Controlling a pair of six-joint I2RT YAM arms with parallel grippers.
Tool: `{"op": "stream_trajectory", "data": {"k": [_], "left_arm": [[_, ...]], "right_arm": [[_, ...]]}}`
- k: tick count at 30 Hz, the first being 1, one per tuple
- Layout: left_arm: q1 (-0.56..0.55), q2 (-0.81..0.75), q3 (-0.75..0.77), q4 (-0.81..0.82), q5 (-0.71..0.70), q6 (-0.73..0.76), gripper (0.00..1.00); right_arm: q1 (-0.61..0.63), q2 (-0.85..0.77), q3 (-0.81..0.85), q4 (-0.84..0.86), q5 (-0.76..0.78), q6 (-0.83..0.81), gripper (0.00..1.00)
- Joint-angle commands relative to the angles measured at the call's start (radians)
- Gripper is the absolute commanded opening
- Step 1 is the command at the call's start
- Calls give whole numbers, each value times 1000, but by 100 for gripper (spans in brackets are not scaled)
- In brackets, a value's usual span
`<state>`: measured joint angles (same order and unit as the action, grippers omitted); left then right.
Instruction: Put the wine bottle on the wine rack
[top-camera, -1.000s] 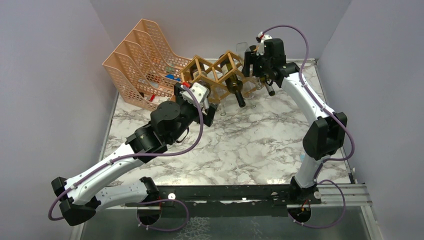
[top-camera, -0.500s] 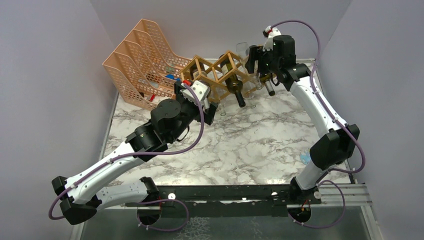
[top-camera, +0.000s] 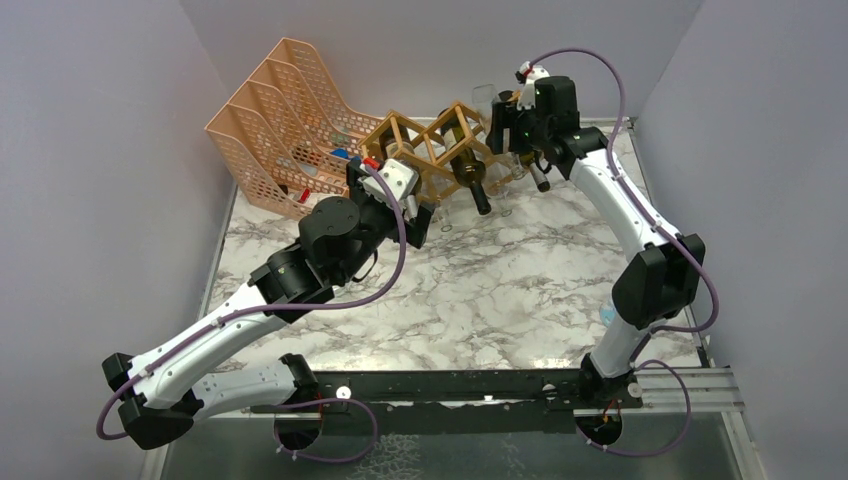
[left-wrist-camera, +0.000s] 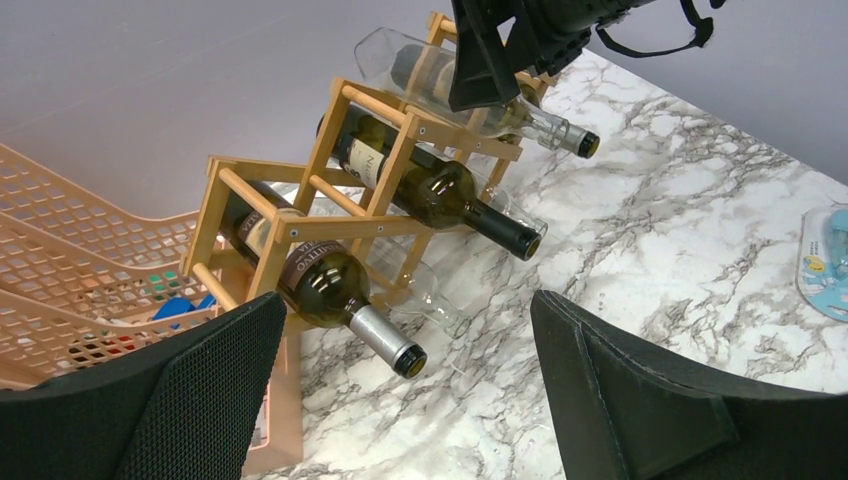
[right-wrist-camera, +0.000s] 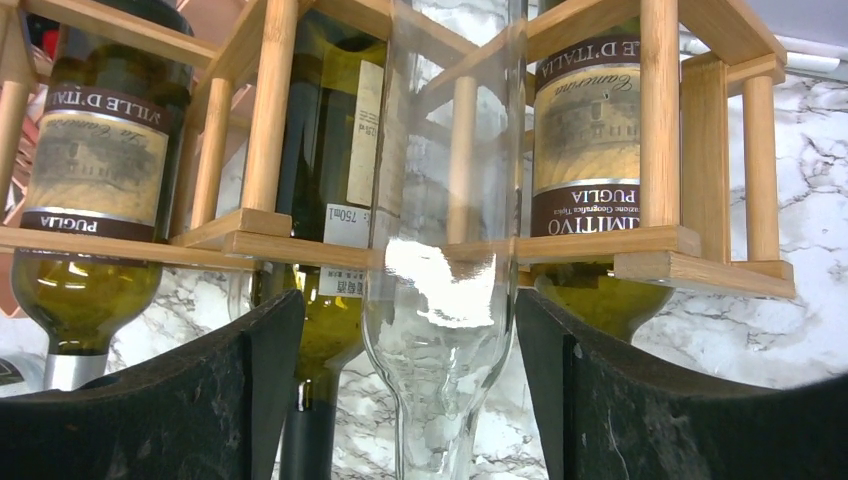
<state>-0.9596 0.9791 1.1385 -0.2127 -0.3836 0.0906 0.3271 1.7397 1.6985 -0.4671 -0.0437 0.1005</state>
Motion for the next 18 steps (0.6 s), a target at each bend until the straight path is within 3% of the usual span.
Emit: {"op": "stream_trajectory", "data": {"k": [1,12,18], "left_arm": [[1,-11,37,-3,-21,1,99],[1,-14,48,-7,-28,14,99],[1,-14,82,-18,-60,35,99]], "right_arm": [[1,11,37,-20,-79,-5,78],[3,-57,16,1,-140,25,76],[40,-126,-29,22,3,25,76]]}}
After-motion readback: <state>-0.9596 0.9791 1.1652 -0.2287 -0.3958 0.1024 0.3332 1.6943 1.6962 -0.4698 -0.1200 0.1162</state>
